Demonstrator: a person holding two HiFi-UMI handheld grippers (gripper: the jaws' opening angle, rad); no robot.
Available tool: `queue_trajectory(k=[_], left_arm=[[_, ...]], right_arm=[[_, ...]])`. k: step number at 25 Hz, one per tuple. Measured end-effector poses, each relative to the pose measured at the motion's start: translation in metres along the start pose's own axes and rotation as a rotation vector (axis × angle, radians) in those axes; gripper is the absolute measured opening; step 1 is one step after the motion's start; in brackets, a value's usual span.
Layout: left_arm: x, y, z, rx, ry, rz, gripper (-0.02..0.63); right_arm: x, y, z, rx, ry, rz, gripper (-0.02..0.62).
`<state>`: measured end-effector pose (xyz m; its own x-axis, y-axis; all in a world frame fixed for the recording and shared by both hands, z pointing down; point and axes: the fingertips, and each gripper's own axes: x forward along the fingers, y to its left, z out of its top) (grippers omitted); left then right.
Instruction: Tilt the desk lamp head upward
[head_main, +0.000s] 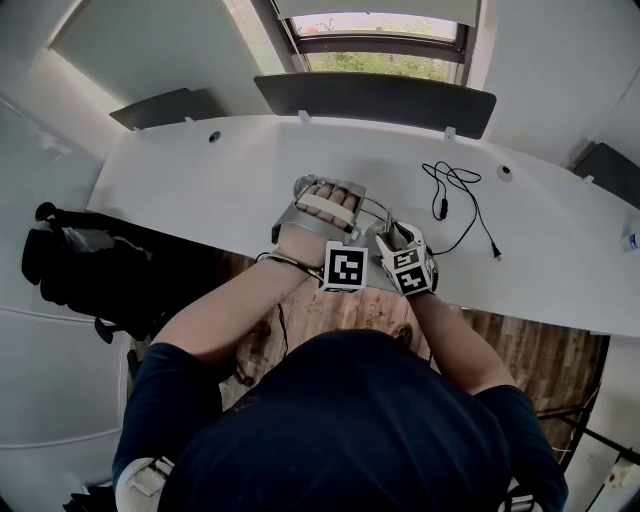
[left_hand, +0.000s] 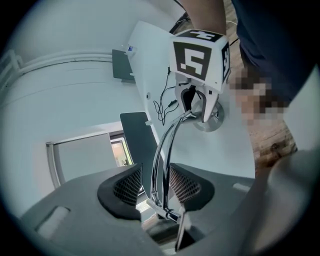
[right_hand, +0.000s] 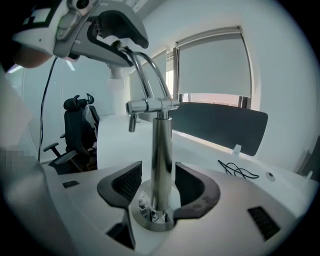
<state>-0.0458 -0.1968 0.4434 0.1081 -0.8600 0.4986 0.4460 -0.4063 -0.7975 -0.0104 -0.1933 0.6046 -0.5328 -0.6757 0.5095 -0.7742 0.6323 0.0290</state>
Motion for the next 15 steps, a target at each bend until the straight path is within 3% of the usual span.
queue_trajectory(k=[4,6,8,11,15], left_arm=[[-0.019,0.007,0.007,-0.092,-0.062,0.054,0.153],[-0.029,0.006,0.019,-0.215,-0.142,0.033,0.153],[-0.040,-0.001,0.020,-0.289,-0.182,-0.014,0.152],[-0.053,-0.004,0.007,-0.299,-0.160,-0.024,0.152],[-0.066,0.004,-0.008,-0.346,-0.150,0.048,0.152]], right_arm=[[-0.031,0.011,0.005,0.048,-0.030,0.009,0.202],[-0.049,0.019,0.006,0.073,-0.026,0.022,0.202],[-0.063,0.030,0.010,0.084,-0.032,0.042,0.202],[-0.083,0.044,0.019,0.083,-0.051,0.071,0.202],[-0.108,0.056,0.044,0.089,-0.098,0.104,0.201]])
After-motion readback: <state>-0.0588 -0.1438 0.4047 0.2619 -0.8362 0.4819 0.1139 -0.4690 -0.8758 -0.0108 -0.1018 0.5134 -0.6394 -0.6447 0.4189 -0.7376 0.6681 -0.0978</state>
